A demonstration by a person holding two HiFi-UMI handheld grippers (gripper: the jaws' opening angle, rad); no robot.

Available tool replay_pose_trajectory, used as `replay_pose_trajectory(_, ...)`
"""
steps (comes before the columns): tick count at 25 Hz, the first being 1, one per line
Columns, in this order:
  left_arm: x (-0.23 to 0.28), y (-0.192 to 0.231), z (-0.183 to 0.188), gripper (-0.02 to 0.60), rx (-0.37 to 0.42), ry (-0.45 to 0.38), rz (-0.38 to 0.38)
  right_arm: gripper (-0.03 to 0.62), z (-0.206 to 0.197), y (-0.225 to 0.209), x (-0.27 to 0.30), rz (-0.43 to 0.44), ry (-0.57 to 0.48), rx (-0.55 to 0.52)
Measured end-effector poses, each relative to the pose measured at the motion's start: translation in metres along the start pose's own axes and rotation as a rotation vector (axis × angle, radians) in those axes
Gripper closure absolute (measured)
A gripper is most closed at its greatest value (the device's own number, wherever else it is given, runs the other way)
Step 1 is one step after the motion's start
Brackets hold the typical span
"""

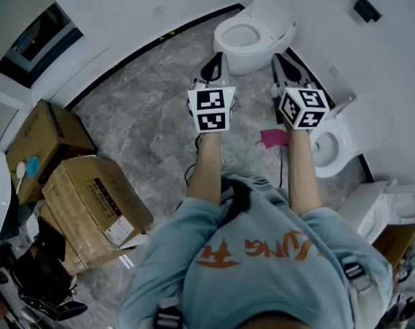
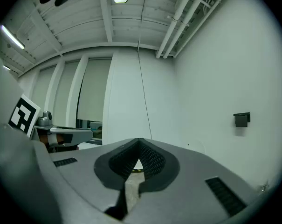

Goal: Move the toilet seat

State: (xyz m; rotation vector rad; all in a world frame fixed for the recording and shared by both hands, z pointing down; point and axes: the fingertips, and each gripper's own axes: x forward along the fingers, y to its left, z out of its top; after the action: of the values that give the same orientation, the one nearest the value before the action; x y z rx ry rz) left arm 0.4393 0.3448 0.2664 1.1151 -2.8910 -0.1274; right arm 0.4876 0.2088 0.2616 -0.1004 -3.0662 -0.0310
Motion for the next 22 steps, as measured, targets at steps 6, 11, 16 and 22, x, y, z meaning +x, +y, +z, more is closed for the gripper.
replay_pose_trajectory(6,0.000,0.005,0.001,0.580,-0.007,-0.009,-0.006,0.595,0.009,-0.001,0.001,-0.034,-0.029,-0.017)
replay_pose_trajectory(11,-0.001,0.005,0.003,0.580,-0.009,-0.015,-0.008,0.594,0.007,-0.001,-0.004,-0.041,-0.017,-0.019)
replay_pose_trajectory(16,-0.004,0.006,0.010,0.580,-0.018,-0.041,-0.010,0.594,0.013,-0.005,-0.009,-0.054,-0.017,-0.013)
replay_pose_trajectory(22,-0.005,0.018,0.003,0.580,-0.034,-0.026,-0.010,0.594,0.011,0.001,-0.002,-0.048,-0.010,-0.005)
